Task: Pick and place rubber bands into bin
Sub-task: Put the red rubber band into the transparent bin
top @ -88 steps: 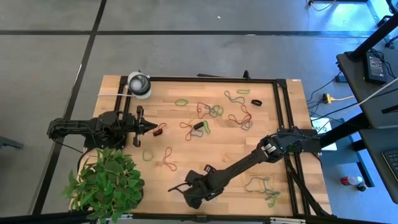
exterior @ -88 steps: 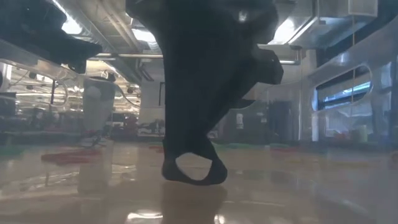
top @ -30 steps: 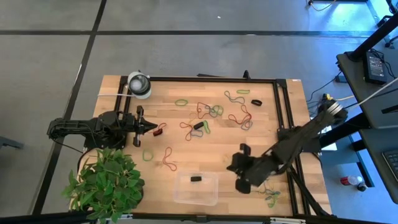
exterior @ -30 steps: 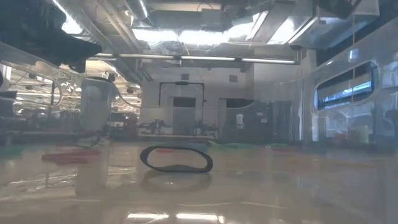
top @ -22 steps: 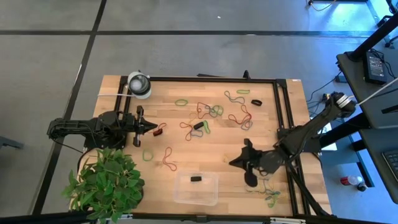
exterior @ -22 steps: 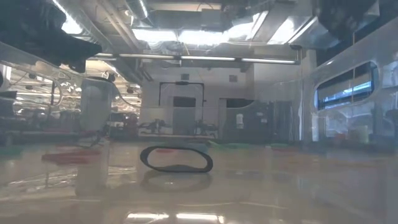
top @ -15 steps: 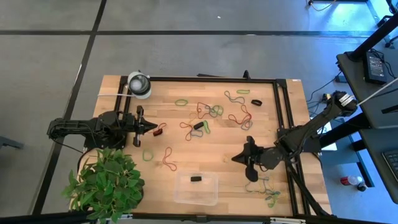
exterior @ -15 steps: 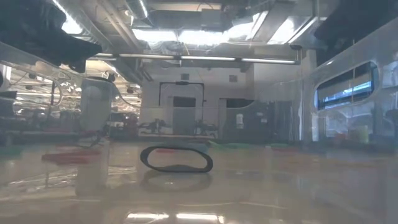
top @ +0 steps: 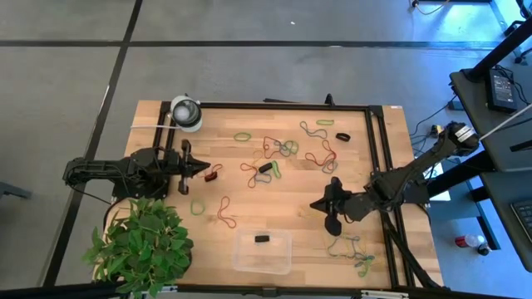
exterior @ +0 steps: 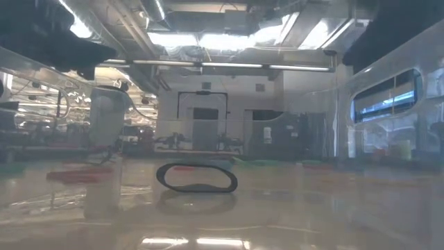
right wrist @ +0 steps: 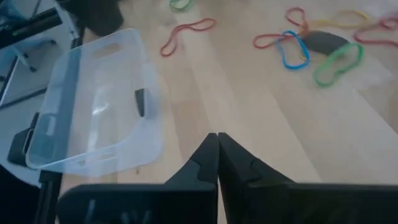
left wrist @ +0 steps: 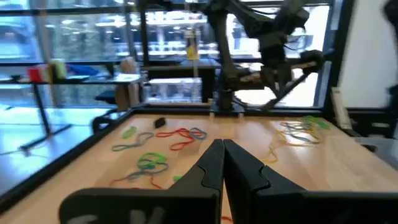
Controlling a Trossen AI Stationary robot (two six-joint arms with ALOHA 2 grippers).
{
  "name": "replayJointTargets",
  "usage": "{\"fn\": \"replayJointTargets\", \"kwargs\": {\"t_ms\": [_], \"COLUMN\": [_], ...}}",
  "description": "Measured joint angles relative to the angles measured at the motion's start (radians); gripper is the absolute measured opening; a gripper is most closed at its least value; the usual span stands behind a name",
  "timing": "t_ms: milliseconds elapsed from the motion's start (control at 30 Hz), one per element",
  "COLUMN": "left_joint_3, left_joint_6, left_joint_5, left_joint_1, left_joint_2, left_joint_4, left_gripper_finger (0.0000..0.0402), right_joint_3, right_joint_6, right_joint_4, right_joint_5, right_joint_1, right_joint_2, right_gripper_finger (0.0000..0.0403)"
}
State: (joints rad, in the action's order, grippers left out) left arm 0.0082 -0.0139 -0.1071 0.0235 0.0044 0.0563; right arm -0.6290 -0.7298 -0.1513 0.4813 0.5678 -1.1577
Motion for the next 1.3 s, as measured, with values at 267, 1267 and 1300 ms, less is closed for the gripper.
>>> {"fn": "replayJointTargets", "kwargs": {"t_ms": [267,1267,1300], "left_joint_3": [0.045,1.119,1.119], "left_joint_6": [-0.104,-0.623,-0.639], "left_joint_5": [-0.060,-0.026,-0.002], "left_joint_1": [-0.011,0.161,0.169], "left_joint_2": [0.072,1.511,1.538], "left_joint_4": [-0.008,-0.986,-0.991], "left_gripper_finger": [0.0004,0.0116,0.0128], "right_joint_3": [0.204,0.440,0.439], "right_joint_6": [0.002,0.532,0.533], "right_joint_4": [0.174,-0.011,-0.017], "right_joint_5": [-0.003,-0.828,-0.839], "right_joint_1": [-0.043,-0.624,-0.630], "right_joint_2": [0.154,0.755,0.755], "right_gripper_finger": [0.0001,0.0000,0.0000]}}
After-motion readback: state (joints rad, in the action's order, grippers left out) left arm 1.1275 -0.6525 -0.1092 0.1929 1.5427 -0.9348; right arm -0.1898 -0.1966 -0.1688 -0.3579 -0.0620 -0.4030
